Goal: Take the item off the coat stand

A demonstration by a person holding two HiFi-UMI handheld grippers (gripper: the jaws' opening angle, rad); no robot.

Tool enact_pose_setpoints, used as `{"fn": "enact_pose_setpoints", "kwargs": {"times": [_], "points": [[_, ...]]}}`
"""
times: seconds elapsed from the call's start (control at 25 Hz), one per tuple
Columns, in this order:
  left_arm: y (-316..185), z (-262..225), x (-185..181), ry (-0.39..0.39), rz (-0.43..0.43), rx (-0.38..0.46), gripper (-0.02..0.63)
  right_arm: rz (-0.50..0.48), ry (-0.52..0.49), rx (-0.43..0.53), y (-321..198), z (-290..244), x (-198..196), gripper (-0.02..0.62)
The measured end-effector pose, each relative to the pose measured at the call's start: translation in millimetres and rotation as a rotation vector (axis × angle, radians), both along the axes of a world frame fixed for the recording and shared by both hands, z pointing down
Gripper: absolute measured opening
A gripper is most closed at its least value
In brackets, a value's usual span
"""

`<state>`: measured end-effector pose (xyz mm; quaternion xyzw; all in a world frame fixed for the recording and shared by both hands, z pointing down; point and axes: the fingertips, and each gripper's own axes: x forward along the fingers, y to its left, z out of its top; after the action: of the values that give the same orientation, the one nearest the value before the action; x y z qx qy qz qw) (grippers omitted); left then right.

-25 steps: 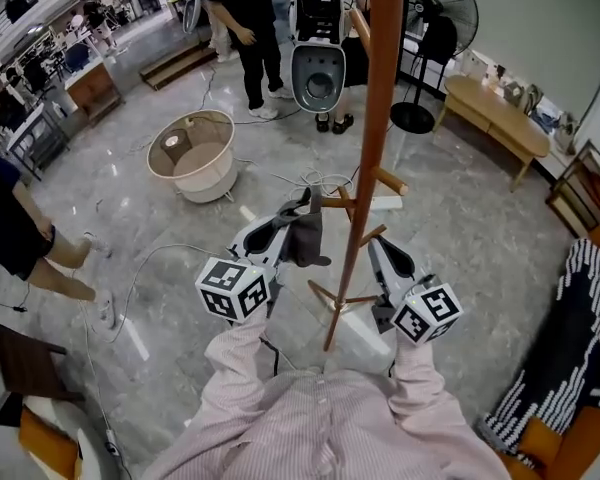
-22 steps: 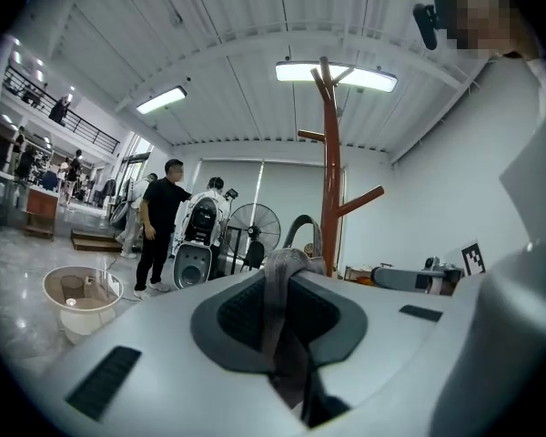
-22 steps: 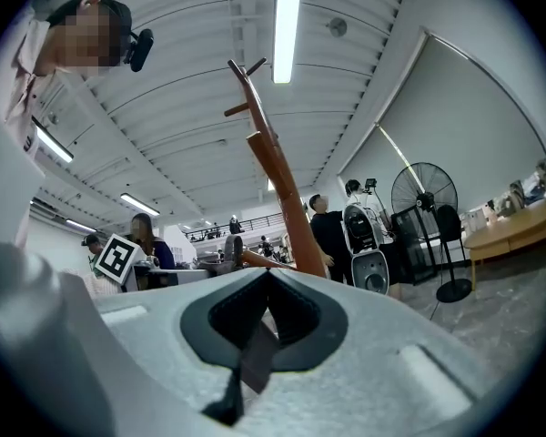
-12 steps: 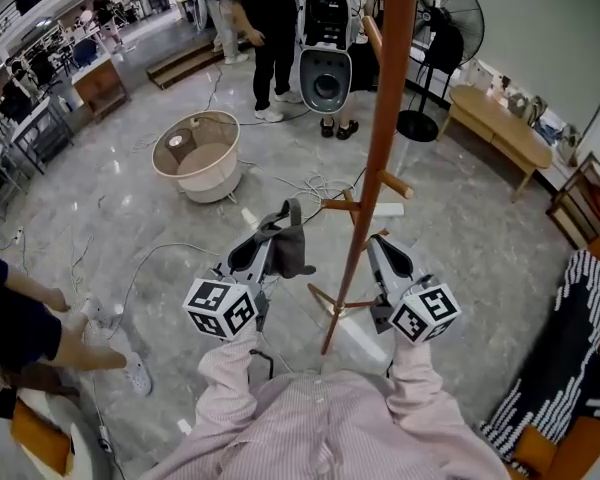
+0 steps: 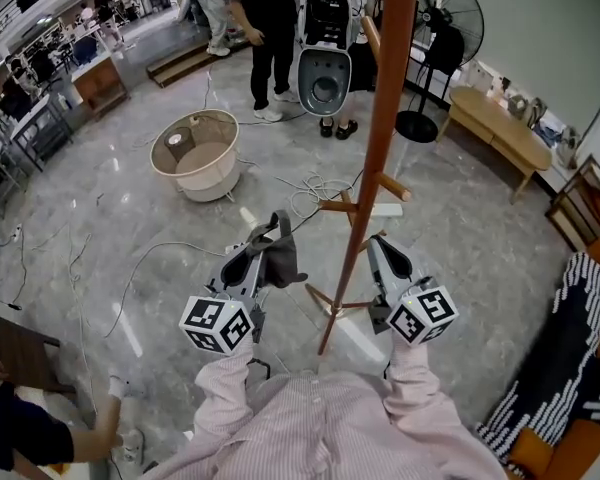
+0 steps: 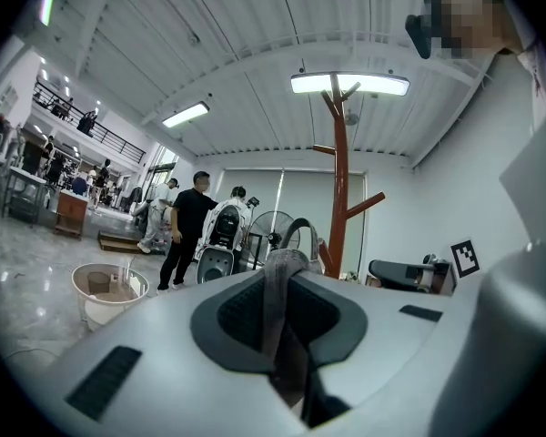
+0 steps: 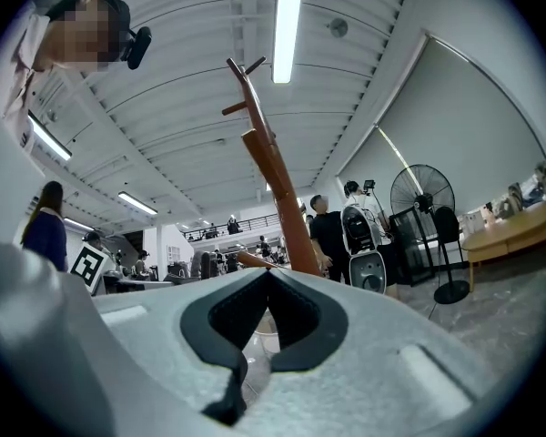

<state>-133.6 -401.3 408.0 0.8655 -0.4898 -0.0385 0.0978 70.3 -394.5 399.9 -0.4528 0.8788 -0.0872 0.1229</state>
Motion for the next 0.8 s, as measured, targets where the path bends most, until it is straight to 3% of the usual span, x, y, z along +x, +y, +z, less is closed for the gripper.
{"fn": "enact_pose_setpoints", "kwargs": {"times": [0.8], "points": [[21,0,5,-0.034,-0.015,0.021,0.035,0.01,0.035,0.022,13,-2,2,0.005]]}}
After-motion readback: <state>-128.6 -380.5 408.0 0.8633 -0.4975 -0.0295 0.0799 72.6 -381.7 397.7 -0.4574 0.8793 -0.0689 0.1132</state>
